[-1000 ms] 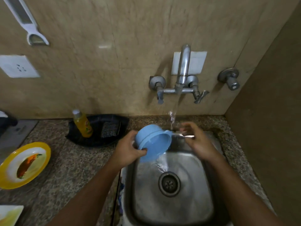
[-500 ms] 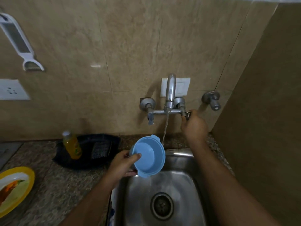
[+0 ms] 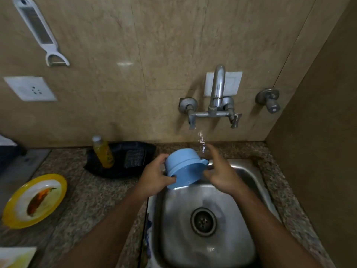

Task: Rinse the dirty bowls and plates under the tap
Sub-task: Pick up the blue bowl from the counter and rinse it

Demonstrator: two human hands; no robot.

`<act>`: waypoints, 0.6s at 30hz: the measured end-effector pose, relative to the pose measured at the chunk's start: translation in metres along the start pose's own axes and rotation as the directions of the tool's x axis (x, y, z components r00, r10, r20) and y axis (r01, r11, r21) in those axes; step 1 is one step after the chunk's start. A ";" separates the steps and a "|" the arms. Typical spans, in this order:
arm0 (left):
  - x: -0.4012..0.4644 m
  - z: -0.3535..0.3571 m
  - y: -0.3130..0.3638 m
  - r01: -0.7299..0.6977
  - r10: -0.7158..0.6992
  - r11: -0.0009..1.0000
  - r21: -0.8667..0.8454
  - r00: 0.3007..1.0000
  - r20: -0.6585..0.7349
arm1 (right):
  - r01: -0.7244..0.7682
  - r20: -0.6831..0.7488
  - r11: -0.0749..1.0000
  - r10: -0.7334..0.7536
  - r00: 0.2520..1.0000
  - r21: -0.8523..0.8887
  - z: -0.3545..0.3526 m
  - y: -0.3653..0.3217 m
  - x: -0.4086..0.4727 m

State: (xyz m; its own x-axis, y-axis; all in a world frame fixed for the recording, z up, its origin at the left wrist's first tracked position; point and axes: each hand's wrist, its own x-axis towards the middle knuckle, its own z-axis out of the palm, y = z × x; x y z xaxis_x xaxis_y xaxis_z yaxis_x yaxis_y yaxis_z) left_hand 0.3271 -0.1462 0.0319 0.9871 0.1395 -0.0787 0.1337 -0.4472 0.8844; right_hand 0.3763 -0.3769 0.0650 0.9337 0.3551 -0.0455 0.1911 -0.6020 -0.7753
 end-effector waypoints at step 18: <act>-0.012 0.009 0.004 -0.371 0.365 0.878 0.304 0.928 0.078 | 0.108 -0.117 0.961 -0.141 0.983 -0.253 0.021 0.017 -0.028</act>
State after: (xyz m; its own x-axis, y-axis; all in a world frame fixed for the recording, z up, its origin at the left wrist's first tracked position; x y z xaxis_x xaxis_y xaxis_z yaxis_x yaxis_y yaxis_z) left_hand 0.3162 -0.1574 0.0328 0.9715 -0.1030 0.2136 -0.2220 -0.7124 0.6657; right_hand 0.3476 -0.3822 0.0401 0.9263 0.3506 0.1381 0.3611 -0.7213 -0.5910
